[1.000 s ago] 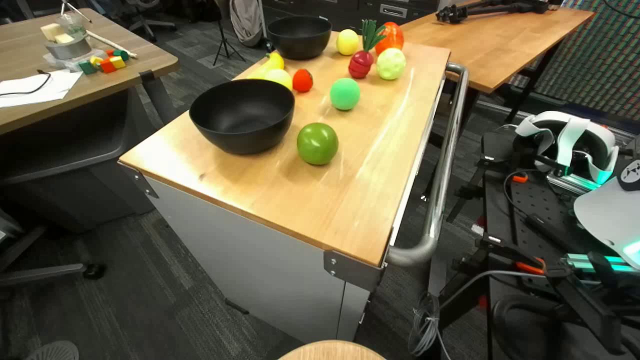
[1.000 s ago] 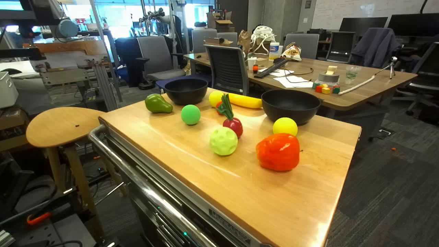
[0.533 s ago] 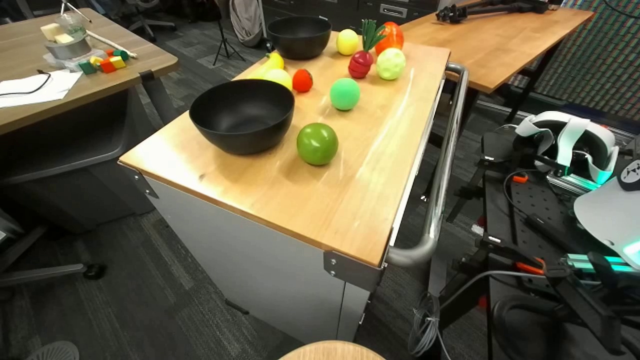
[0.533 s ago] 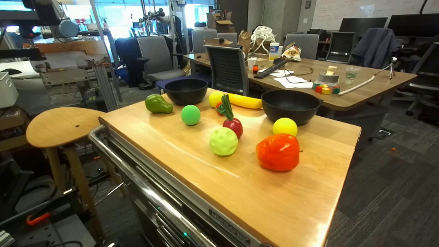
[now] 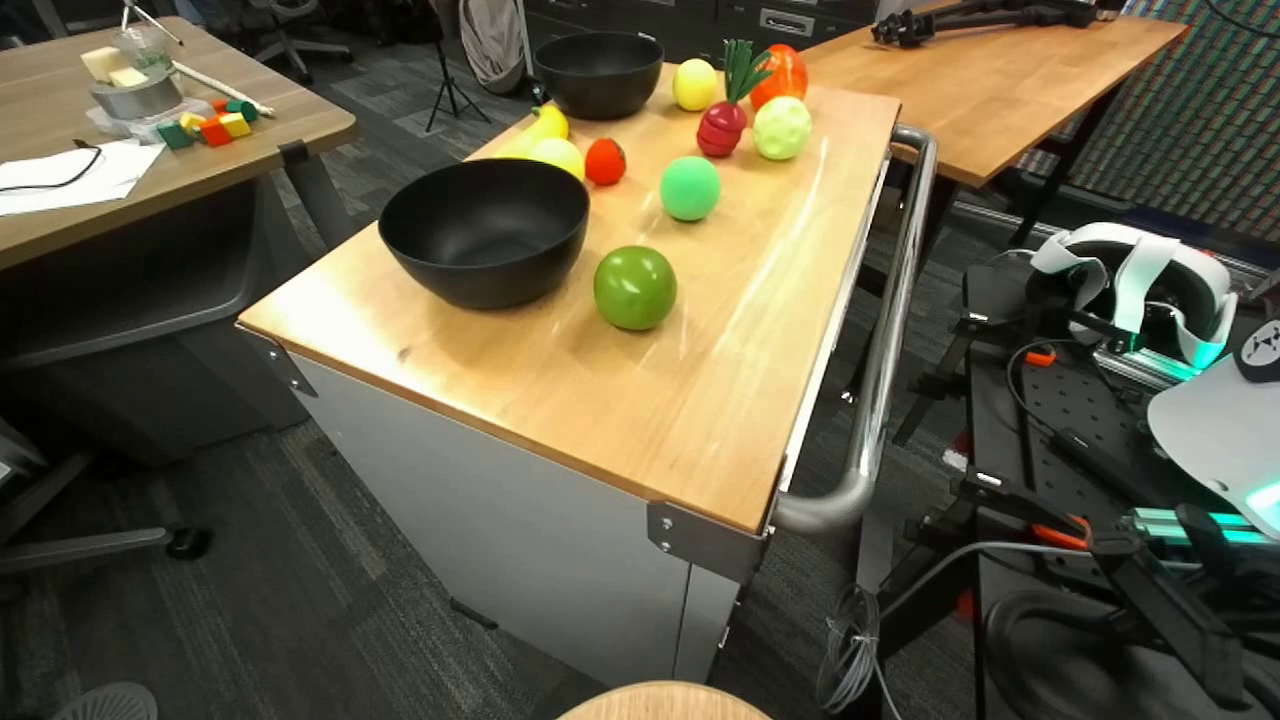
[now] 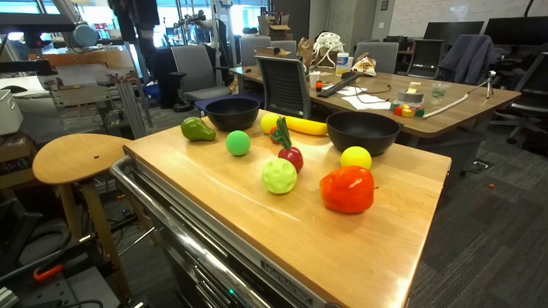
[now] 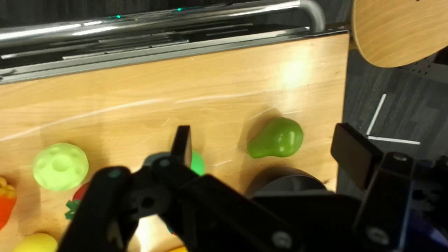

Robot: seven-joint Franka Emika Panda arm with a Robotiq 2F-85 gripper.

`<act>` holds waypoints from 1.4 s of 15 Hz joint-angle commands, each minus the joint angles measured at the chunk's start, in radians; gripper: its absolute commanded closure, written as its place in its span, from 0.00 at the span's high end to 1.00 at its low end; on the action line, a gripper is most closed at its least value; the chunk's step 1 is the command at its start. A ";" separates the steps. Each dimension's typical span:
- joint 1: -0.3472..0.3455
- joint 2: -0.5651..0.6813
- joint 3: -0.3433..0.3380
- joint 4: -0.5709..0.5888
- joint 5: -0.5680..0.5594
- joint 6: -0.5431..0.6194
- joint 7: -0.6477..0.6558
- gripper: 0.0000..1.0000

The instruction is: Place the toy fruits and vegetables in the black bowls

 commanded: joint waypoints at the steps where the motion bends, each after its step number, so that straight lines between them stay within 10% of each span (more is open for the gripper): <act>1: -0.038 0.262 0.023 0.154 -0.080 0.023 0.041 1.00; 21: -0.029 0.599 -0.007 0.133 -0.101 0.463 0.010 1.00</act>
